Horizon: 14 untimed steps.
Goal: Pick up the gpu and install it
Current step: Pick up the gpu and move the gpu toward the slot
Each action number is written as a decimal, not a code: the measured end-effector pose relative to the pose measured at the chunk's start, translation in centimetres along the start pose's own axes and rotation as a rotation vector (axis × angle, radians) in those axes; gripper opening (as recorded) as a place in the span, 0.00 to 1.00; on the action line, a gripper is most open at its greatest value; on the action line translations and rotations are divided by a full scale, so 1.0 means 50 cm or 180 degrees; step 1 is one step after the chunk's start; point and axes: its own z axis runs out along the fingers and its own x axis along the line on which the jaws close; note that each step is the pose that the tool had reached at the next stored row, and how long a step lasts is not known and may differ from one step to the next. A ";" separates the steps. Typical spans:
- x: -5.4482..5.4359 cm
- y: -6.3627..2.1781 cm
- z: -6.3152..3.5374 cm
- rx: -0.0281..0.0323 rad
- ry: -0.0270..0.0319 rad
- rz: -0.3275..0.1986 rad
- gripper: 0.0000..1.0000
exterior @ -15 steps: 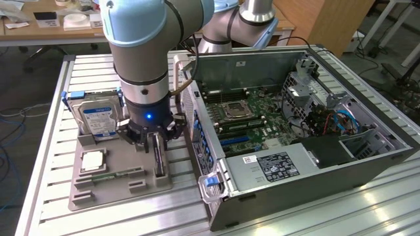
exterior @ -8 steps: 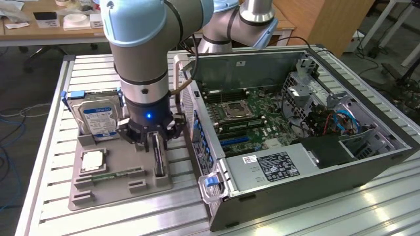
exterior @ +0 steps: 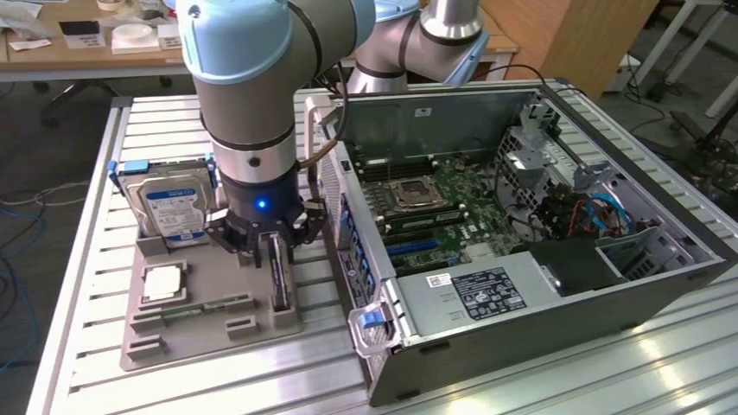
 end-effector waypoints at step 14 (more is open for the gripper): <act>0.000 0.000 0.001 0.0000 0.0000 0.0000 0.47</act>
